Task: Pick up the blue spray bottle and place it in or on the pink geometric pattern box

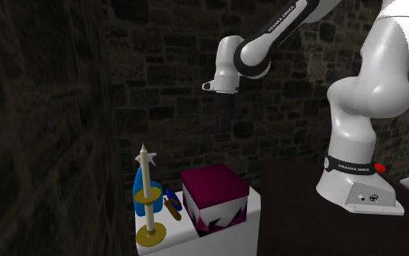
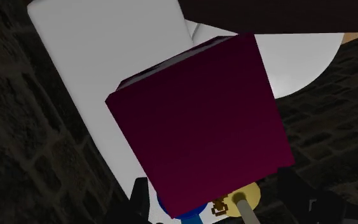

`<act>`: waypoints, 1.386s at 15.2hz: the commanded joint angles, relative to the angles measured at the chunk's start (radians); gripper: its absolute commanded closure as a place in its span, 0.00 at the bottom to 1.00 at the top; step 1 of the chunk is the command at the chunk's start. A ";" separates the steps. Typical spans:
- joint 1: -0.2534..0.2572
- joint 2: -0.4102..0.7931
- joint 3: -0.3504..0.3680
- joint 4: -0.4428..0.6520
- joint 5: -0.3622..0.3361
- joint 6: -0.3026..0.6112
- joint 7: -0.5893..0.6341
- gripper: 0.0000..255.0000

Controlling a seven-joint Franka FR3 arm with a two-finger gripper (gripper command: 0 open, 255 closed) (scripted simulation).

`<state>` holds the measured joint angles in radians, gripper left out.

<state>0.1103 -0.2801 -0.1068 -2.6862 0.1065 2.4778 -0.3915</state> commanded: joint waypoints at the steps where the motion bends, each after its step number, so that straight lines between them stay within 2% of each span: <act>1: 0.029 0.094 -0.015 0.020 0.050 0.108 -0.068 0.00; 4: 0.073 0.225 -0.033 0.066 0.170 0.231 -0.203 0.00; 8: 0.093 0.397 -0.004 0.164 0.411 0.349 -0.448 0.00; 11: 0.048 0.519 0.075 0.259 0.586 0.410 -0.636 0.00; 14: -0.019 0.634 0.170 0.364 0.715 0.461 -0.797 0.00; 18: -0.105 0.783 0.289 0.514 0.813 0.520 -0.964 0.00; 20: -0.137 0.852 0.336 0.586 0.835 0.544 -1.026 0.00; 21: -0.137 0.868 0.340 0.598 0.836 0.550 -1.029 0.00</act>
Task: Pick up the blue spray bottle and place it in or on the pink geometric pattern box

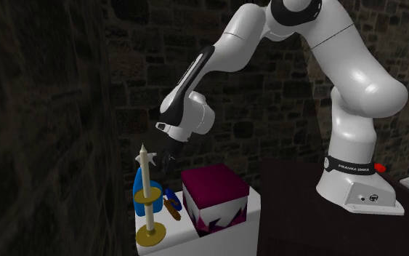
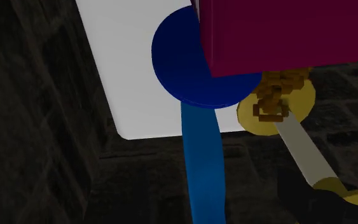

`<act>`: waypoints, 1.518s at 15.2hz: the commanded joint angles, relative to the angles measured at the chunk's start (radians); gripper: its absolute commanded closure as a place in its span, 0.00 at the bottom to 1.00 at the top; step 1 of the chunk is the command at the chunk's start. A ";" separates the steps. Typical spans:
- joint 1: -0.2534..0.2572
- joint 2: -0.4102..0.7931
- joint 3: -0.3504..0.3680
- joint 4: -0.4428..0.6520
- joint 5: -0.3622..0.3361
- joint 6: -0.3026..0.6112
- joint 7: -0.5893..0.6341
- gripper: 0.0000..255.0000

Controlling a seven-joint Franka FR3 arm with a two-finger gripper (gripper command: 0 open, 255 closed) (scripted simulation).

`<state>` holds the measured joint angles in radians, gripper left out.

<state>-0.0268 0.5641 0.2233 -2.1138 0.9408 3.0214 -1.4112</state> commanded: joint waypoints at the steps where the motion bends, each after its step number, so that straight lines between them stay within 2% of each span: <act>1: 0.000 0.040 0.013 0.038 0.003 0.013 -0.012 0.00; 7: 0.003 0.129 0.026 0.107 0.004 0.041 -0.024 0.00; 15: 0.003 0.129 0.026 0.107 0.004 0.041 -0.024 0.00; 16: 0.003 0.129 0.026 0.107 0.004 0.041 -0.024 1.00; 23: 0.003 0.129 0.026 0.107 0.004 0.041 -0.024 1.00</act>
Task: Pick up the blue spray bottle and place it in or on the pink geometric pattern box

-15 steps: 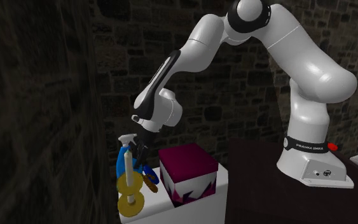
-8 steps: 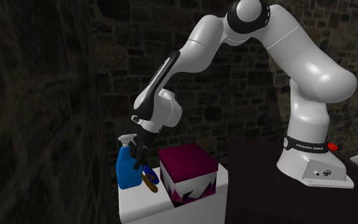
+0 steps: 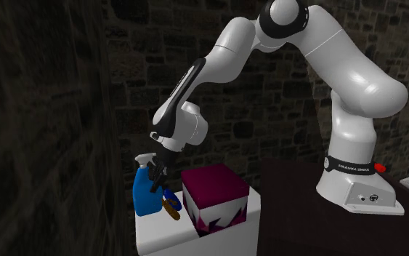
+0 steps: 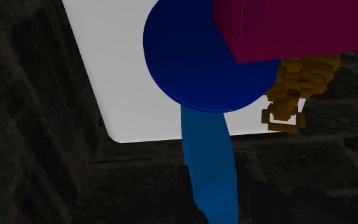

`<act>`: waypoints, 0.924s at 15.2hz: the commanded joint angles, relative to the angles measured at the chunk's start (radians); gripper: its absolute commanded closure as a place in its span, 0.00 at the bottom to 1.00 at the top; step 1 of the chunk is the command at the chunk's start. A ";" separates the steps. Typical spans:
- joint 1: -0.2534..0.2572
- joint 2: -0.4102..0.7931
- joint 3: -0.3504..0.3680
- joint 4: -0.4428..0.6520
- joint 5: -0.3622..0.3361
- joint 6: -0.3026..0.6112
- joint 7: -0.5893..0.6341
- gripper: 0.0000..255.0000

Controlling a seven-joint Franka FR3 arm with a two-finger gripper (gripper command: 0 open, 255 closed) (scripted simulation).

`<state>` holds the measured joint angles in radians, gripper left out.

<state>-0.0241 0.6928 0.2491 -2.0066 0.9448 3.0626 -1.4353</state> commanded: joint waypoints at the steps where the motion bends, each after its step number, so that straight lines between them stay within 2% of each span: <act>1: 0.000 0.000 0.000 0.000 0.000 0.000 0.000 1.00; 14: 0.092 -0.165 -0.115 -0.071 -0.083 -0.108 0.140 1.00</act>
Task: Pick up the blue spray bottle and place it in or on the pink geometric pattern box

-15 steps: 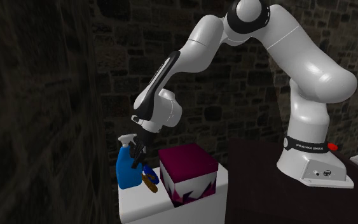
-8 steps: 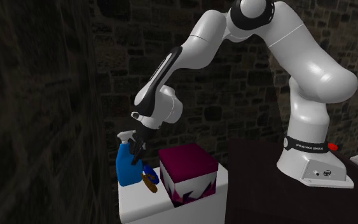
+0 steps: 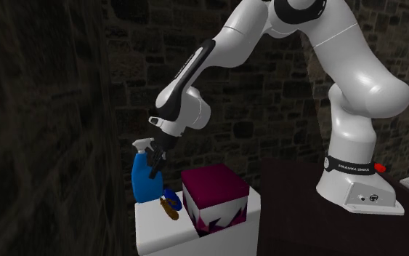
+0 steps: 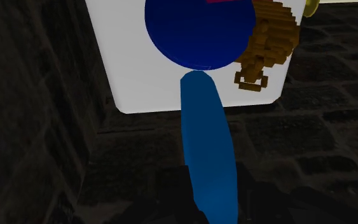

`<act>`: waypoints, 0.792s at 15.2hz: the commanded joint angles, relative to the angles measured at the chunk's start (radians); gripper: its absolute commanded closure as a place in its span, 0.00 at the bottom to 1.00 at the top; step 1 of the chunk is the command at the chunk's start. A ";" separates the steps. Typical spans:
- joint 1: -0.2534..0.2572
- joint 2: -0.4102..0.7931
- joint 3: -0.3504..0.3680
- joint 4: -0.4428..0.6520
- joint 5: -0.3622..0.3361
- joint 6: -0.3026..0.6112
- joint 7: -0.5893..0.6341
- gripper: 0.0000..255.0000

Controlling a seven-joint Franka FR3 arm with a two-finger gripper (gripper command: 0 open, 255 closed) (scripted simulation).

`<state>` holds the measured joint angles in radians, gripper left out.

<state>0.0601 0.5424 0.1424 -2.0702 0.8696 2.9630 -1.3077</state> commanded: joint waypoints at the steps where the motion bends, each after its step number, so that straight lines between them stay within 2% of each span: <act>1: 0.015 -0.028 -0.018 -0.012 -0.017 -0.017 0.024 1.00; 12: 0.085 -0.160 -0.112 -0.049 -0.129 -0.115 0.160 1.00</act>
<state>0.1405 0.3935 0.0388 -2.1186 0.7519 2.8584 -1.1589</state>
